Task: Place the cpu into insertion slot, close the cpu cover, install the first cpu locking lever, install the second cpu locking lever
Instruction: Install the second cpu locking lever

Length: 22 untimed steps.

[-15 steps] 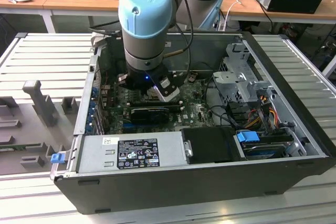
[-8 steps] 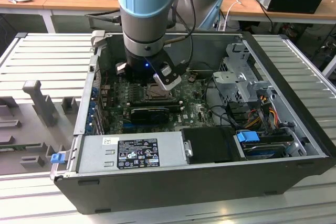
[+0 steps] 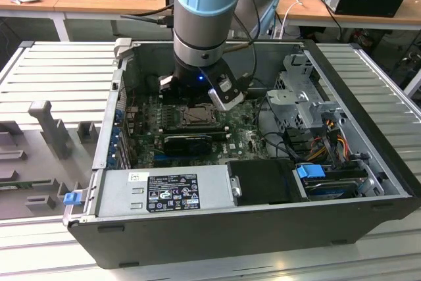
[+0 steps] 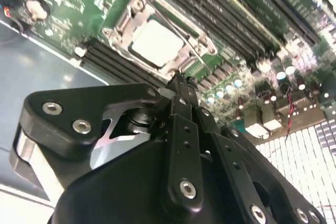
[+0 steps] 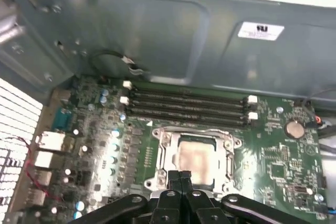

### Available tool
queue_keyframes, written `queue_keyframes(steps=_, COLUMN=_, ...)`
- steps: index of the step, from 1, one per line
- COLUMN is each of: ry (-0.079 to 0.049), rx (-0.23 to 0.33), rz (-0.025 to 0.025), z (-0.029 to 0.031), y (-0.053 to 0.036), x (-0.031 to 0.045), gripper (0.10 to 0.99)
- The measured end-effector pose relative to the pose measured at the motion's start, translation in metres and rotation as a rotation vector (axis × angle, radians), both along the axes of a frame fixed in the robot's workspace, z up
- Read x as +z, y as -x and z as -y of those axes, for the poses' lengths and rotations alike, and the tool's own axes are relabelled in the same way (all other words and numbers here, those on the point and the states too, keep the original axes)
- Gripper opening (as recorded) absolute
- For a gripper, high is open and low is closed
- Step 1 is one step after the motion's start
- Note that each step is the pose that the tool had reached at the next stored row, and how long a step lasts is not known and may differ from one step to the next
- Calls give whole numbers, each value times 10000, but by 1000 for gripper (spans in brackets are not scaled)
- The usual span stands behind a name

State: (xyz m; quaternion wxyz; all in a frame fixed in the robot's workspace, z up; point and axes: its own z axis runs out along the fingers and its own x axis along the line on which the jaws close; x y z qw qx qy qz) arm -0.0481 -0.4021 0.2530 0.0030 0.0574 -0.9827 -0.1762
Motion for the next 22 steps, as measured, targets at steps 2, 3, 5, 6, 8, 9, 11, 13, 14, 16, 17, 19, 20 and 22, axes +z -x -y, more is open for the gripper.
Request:
queue_keyframes(steps=2, ry=251, rx=0, rz=0, z=0, y=-31, x=-11, gripper=106)
queue_keyframes(steps=3, ry=279, rx=0, rz=-1, z=5, y=-36, x=-19, gripper=106)
queue_keyframes(steps=5, ry=286, rx=0, rz=-11, z=34, y=-45, x=-42, gripper=106)
queue_keyframes(steps=6, ry=286, rx=0, rz=-16, z=57, y=-52, x=-64, gripper=106)
queue_keyframes(steps=8, ry=283, rx=0, rz=-19, z=93, y=-64, x=-113, gripper=106)
queue_keyframes(steps=9, ry=282, rx=0, rz=-19, z=99, y=-67, x=-132, gripper=106)
queue_keyframes(steps=11, ry=285, rx=-4, rz=-20, z=107, y=-63, x=-172, gripper=106)
queue_keyframes(steps=13, ry=286, rx=0, rz=-21, z=114, y=-24, x=-206, gripper=106)
queue_keyframes(steps=14, ry=285, rx=0, rz=-21, z=114, y=1, x=-226, gripper=106)
queue_keyframes(steps=16, ry=285, rx=-1, rz=-21, z=114, y=39, x=-259, gripper=106)
queue_keyframes(steps=17, ry=286, rx=-7, rz=-20, z=113, y=54, x=-290, gripper=106)
queue_keyframes(steps=19, ry=286, rx=-60, rz=-22, z=112, y=67, x=-322, gripper=106)
queue_keyframes(steps=20, ry=284, rx=-92, rz=-22, z=112, y=75, x=-340, gripper=106)
queue_keyframes(steps=22, ry=233, rx=-126, rz=-24, z=113, y=161, x=-383, gripper=106)
